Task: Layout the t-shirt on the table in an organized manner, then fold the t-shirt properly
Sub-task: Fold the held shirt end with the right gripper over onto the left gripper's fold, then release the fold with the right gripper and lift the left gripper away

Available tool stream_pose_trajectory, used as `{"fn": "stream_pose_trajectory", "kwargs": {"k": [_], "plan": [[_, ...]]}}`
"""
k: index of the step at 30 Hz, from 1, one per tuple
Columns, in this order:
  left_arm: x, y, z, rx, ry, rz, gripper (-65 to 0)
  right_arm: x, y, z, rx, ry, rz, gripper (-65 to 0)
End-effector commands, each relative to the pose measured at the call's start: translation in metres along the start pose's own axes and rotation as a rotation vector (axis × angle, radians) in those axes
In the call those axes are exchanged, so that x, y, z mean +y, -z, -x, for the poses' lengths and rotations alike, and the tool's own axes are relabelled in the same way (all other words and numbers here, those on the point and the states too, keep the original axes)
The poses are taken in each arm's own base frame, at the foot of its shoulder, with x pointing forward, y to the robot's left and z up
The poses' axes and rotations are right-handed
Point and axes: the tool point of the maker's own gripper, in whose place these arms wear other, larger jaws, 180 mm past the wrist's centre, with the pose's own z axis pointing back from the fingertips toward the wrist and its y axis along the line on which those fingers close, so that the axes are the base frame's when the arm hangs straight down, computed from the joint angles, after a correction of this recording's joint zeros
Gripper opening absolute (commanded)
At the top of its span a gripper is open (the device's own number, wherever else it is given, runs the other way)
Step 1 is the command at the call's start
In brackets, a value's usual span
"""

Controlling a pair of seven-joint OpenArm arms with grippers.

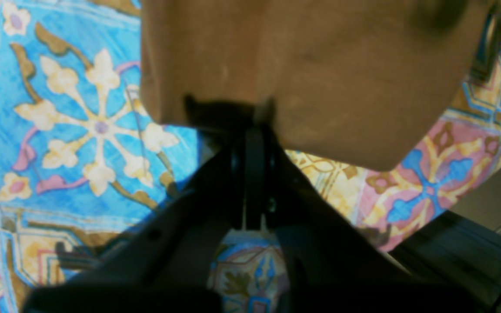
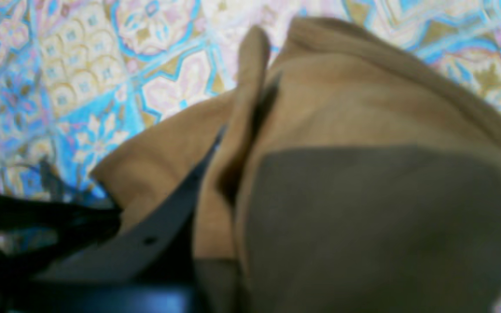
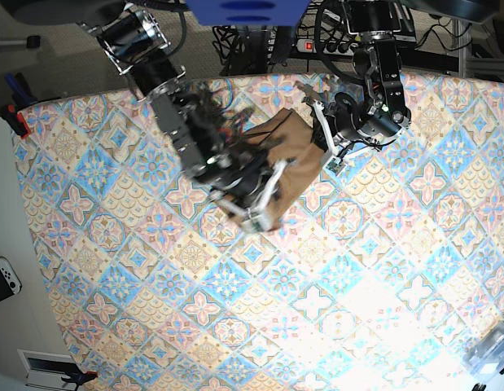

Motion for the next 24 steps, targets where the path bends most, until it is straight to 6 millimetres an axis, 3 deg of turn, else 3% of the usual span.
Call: {"fn": "stream_pose_trajectory", "kwargs": {"k": [1, 4, 7, 10, 13, 19, 24], "plan": [[0.0, -0.004, -0.01, -0.035, 0.009, -0.001, -65.0, 0.01, -0.003, -0.016, -0.044, -0.019, -0.027, -55.4], [0.002, -0.009, -0.013, -0.048, 0.015, -0.016, -65.0, 0.025, -0.001, -0.01, -0.028, -0.057, -0.056, -40.5], [0.003, -0.026, -0.015, -0.069, 0.037, -0.056, -65.0, 0.047, 0.003, 0.009, 0.036, -0.124, -0.098, -34.5], [0.019, -0.052, -0.017, -0.081, 0.024, -0.144, -55.4, 0.065, 0.005, 0.03, 0.119, -0.176, -0.129, -33.3], [0.038, -0.073, -0.011, -0.102, -0.058, -0.197, -50.6, 0.073, 0.005, 0.038, 0.148, -0.204, -0.145, -33.3], [0.072, -0.114, 0.004, -0.261, -0.275, -0.213, -50.6, 0.075, 0.005, 0.04, 0.149, -0.211, -0.148, -33.3], [0.096, -0.147, 0.013, -0.355, -0.344, -0.252, -50.6, 0.068, 0.004, 0.038, 0.142, -0.245, -0.108, -34.0]]}}
